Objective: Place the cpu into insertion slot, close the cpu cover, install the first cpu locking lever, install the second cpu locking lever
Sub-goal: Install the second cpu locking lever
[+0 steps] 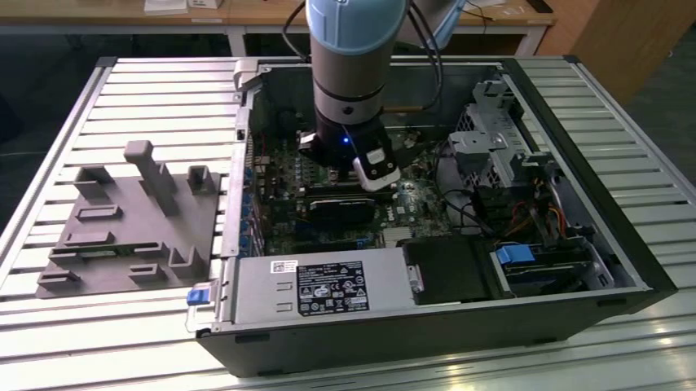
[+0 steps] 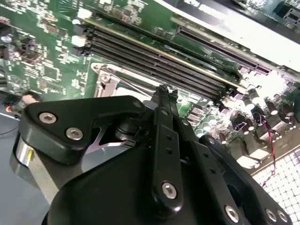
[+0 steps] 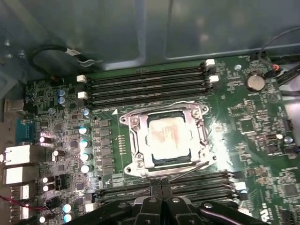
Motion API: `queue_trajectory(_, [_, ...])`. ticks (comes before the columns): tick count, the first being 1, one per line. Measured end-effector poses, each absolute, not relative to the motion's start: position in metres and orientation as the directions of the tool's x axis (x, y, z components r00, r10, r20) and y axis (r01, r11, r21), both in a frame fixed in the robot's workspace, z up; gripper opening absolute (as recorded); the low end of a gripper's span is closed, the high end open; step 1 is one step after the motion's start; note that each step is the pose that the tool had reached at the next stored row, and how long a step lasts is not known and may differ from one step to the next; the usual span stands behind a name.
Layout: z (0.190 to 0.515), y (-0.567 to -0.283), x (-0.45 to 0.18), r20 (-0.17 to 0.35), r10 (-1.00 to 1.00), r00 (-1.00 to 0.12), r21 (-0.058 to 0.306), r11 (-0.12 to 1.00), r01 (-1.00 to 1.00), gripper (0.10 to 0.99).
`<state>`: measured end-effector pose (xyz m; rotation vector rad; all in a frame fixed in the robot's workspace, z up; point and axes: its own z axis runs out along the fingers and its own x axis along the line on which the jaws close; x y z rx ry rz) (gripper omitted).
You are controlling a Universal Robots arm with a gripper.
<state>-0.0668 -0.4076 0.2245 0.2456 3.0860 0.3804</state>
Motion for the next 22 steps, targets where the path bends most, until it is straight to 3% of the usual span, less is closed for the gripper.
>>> queue_trajectory(7, [0.217, -0.408, -0.074, -0.002, 0.159, -0.987, 0.249, 0.956, 0.153, 0.102])
queue_trajectory(22, [0.205, -0.41, -0.084, 0.006, 0.159, -0.987, 0.3, 0.941, 0.153, 0.102])
